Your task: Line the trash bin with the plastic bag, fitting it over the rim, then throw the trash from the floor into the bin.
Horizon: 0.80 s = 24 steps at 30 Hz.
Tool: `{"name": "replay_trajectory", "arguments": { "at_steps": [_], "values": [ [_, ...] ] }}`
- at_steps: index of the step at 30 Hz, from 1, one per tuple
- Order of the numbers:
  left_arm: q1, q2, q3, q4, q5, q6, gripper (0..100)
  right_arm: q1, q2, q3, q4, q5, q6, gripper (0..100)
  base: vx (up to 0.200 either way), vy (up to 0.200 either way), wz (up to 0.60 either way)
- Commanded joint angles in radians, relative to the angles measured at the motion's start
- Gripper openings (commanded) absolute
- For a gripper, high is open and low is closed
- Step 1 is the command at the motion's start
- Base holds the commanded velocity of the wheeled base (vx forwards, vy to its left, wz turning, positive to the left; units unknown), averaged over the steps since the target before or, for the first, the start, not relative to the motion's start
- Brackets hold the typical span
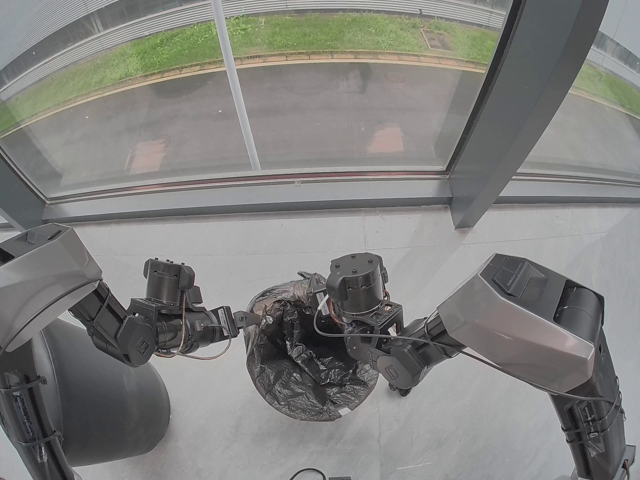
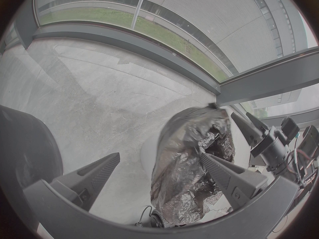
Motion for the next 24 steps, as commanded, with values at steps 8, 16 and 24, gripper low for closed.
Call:
{"name": "replay_trajectory", "arguments": {
  "at_steps": [8, 16, 24],
  "values": [
    [0.001, -0.013, 0.019, -0.001, 0.0, 0.0, 100, 0.014, 0.016, 0.049, 0.004, 0.021, 0.01, 100, 0.0, 0.0, 0.0],
    [0.0, -0.069, 0.043, -0.002, -0.001, -0.008, 100, 0.044, -0.015, 0.035, 0.007, 0.022, 0.027, 100, 0.0, 0.0, 0.0],
    [0.0, -0.079, 0.074, -0.002, -0.047, -0.022, 100, 0.087, 0.048, -0.014, 0.039, 0.027, 0.027, 100, 0.0, 0.0, 0.0]
  ]
}}
